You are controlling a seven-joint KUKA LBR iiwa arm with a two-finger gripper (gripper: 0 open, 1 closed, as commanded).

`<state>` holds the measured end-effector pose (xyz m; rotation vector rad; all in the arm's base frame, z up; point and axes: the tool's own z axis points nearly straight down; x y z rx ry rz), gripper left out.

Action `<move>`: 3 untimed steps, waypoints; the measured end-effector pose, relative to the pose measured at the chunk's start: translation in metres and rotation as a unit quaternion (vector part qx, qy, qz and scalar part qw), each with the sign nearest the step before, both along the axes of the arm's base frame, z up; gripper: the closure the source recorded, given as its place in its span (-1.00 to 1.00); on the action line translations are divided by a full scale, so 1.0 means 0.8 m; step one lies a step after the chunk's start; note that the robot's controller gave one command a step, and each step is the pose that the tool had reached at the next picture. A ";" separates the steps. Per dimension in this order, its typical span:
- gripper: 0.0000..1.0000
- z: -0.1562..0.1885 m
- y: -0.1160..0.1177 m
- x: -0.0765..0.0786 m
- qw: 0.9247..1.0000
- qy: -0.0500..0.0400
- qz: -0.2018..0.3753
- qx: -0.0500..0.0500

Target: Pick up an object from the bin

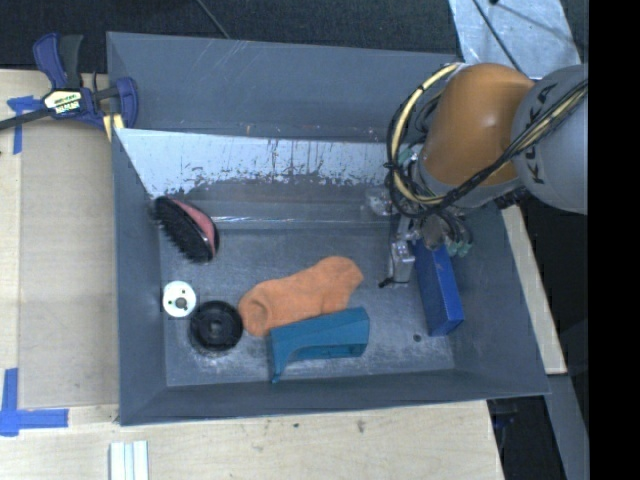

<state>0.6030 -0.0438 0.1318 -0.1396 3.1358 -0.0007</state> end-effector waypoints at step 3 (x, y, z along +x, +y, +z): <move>-1.00 -0.075 0.125 0.002 0.994 0.000 0.110 0.000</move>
Offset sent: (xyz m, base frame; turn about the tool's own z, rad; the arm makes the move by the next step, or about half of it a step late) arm 0.0049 0.0753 -0.0171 -0.3682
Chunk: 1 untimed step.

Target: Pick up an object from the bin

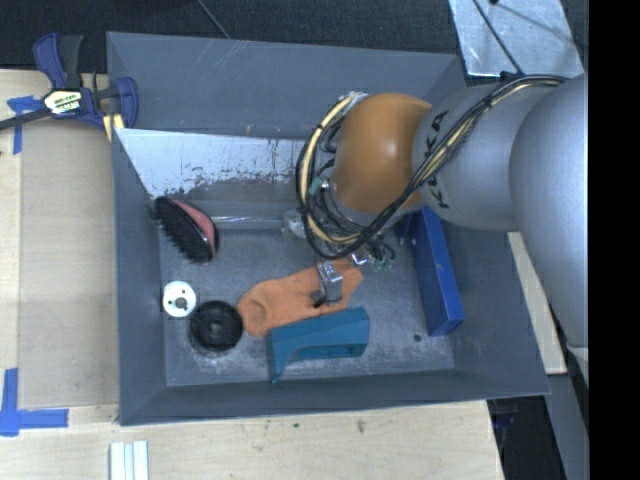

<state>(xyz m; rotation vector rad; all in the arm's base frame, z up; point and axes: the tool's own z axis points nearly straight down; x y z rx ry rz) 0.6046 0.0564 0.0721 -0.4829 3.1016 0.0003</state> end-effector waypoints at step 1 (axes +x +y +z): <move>1.00 -0.001 0.011 0.006 0.993 -0.003 0.120 0.000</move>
Offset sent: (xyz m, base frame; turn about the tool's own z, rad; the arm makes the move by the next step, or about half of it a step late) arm 0.0000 0.0000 0.0000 0.0000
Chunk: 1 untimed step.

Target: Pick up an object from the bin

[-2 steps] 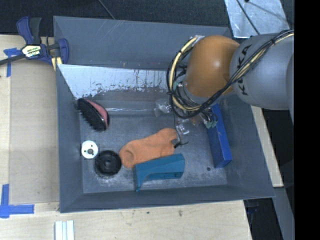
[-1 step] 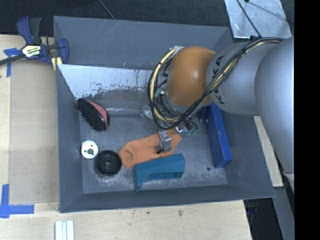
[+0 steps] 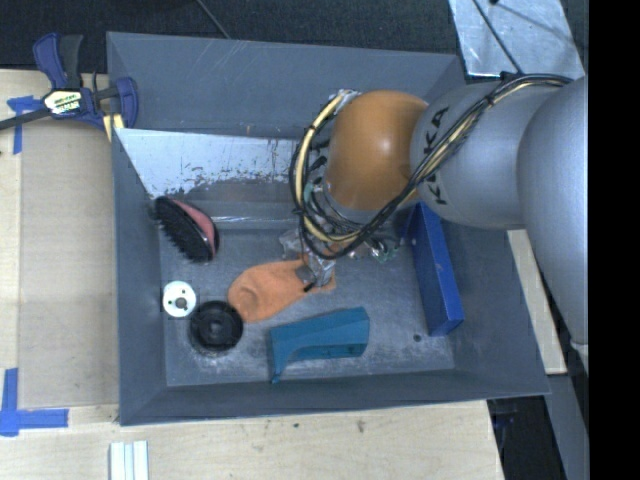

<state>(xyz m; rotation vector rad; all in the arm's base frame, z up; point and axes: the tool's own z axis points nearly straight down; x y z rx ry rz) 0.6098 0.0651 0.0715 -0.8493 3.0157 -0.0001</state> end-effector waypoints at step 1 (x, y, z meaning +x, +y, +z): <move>1.00 0.000 0.000 0.000 1.000 0.000 0.000 0.000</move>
Offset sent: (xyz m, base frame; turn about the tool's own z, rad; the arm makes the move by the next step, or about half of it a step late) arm 0.0000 0.0000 0.0633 0.0000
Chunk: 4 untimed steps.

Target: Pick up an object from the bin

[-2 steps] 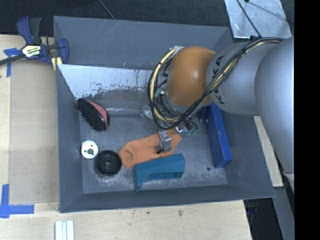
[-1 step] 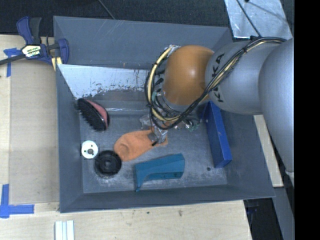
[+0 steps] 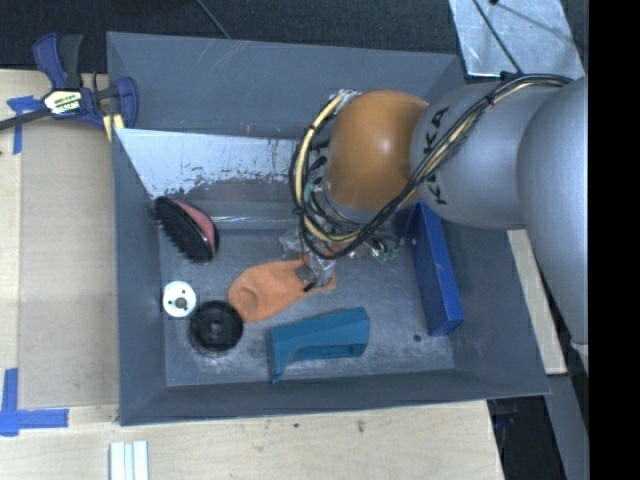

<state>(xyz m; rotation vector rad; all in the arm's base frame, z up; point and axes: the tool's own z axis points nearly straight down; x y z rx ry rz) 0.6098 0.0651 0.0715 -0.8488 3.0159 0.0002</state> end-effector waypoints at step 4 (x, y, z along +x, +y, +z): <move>1.00 0.072 0.000 -0.003 1.000 0.004 -0.001 -0.001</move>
Offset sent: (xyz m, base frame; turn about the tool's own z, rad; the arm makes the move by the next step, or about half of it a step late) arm -0.0001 0.0000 0.0109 0.0000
